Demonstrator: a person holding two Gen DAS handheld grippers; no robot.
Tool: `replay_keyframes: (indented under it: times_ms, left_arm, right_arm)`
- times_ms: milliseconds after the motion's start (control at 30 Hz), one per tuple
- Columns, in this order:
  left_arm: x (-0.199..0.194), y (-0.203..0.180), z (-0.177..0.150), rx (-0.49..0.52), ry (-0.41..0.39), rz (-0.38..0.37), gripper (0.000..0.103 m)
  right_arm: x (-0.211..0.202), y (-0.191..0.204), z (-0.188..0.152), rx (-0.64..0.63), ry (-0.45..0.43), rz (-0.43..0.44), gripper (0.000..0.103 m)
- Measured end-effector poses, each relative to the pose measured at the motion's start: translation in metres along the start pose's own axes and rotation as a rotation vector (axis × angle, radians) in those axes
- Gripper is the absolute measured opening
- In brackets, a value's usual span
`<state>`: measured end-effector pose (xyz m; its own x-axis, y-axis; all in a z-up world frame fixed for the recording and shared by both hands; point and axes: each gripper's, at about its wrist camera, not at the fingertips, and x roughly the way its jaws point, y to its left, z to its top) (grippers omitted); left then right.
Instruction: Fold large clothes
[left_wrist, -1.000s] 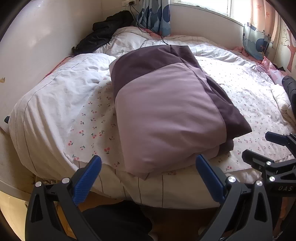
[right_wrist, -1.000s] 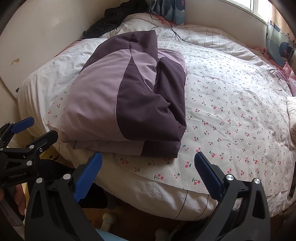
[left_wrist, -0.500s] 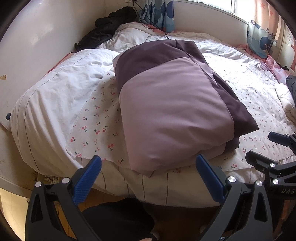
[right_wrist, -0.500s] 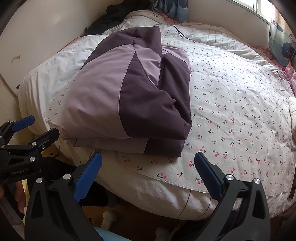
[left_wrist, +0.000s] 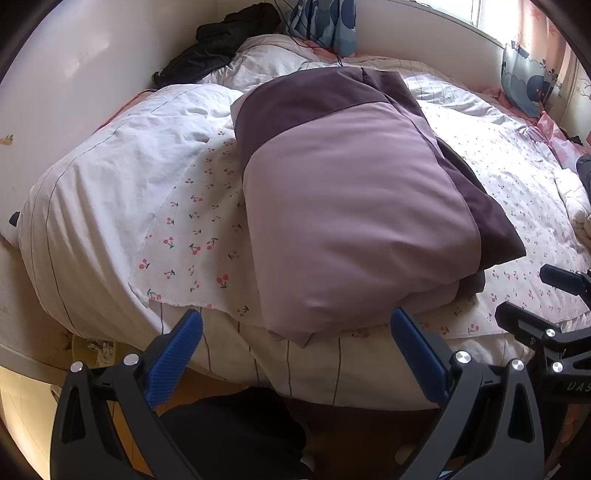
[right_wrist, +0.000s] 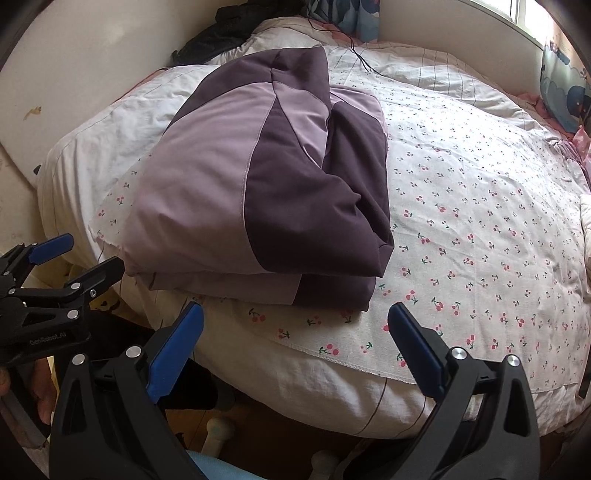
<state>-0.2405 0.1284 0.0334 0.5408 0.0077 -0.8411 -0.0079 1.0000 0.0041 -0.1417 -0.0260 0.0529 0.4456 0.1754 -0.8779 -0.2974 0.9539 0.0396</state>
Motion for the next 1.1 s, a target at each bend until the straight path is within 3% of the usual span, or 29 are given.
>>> replay_keyframes:
  times_ms: [100, 267, 433, 633, 1100]
  left_arm:
    - [0.000, 0.000, -0.001, 0.000, -0.015, 0.030, 0.098]
    - [-0.001, 0.002, -0.001, -0.023, -0.018, 0.005, 0.098]
    - [0.006, 0.002, -0.002, -0.038, 0.028, 0.001, 0.098]
    - [0.015, -0.001, -0.003, -0.009, 0.074, 0.085, 0.098]
    - [0.016, -0.001, -0.007, -0.039, 0.075, 0.012, 0.098]
  right_arm:
    - [0.003, 0.001, -0.001, 0.002, 0.006, 0.004, 0.096]
    - [0.005, 0.000, -0.003, 0.000, 0.012, 0.009, 0.096]
    - [0.006, 0.000, -0.003, -0.003, 0.017, 0.015, 0.096]
    - [0.009, 0.000, -0.004, -0.002, 0.026, 0.022, 0.096]
    - [0.013, 0.001, -0.005, -0.006, 0.041, 0.026, 0.096]
